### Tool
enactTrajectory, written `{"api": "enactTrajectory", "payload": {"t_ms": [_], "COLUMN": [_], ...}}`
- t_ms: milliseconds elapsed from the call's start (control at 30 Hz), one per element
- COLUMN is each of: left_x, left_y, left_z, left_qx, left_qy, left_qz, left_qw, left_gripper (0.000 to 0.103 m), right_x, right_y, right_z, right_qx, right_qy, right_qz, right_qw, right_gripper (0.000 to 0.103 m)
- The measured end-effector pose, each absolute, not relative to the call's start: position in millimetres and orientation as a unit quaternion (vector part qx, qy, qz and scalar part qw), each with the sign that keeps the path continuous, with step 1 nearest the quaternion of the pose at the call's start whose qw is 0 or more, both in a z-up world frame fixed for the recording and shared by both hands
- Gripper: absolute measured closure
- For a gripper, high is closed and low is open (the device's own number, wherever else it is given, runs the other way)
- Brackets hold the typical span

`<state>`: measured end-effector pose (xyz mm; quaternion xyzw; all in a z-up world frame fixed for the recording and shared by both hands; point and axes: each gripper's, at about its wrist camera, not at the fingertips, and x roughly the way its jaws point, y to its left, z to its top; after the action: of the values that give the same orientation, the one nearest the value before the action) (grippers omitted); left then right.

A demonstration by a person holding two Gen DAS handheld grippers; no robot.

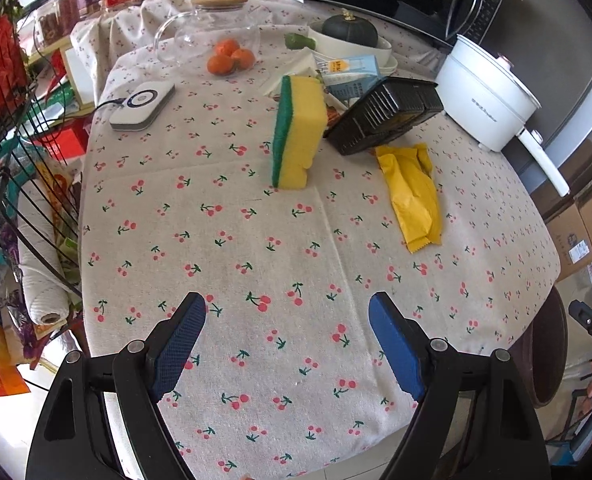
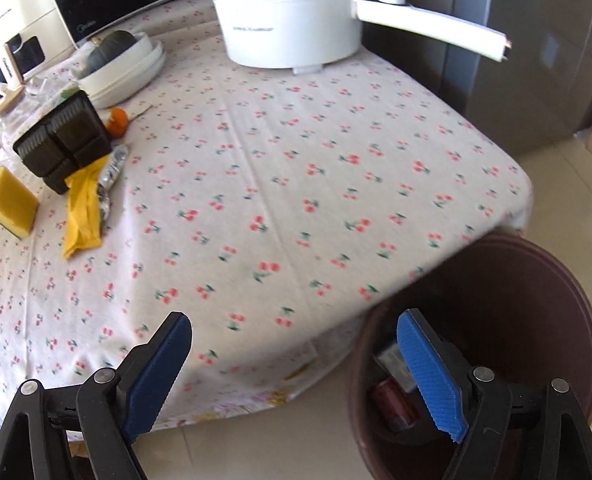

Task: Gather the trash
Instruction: 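Grasp the yellow sponge with the left tool while the right tool grasps the yellow wrapper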

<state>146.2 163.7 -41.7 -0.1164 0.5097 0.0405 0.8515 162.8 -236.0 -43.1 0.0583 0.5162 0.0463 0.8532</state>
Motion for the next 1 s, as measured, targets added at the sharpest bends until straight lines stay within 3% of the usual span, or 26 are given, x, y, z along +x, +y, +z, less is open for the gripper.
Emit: {"api": "enactTrajectory", "payload": {"t_ms": [533, 700, 867, 1000], "left_x": [221.6, 241.8, 246.3, 242.4], "left_y": [168.3, 167.9, 170.1, 169.1], "left_z": [-39.6, -50.8, -57.0, -56.3], "left_qx": [-0.138, -0.150, -0.174, -0.174], "left_qy": [0.422, 0.426, 0.431, 0.436], "left_qz": [0.078, 0.092, 0.083, 0.080], "left_qw": [0.892, 0.888, 0.882, 0.879], "left_gripper": [0.018, 0.036, 0.067, 0.070], "right_x": [200.8, 209.6, 214.6, 217.9], "right_y": [-179.0, -176.3, -168.5, -158.8], "right_z": [-63.3, -70.6, -77.3, -79.5], "right_qx": [0.072, 0.082, 0.070, 0.049], "right_qy": [0.528, 0.533, 0.538, 0.533], "right_qz": [0.081, 0.079, 0.081, 0.079], "right_qw": [0.843, 0.838, 0.836, 0.841], "right_gripper": [0.014, 0.014, 0.014, 0.014]}}
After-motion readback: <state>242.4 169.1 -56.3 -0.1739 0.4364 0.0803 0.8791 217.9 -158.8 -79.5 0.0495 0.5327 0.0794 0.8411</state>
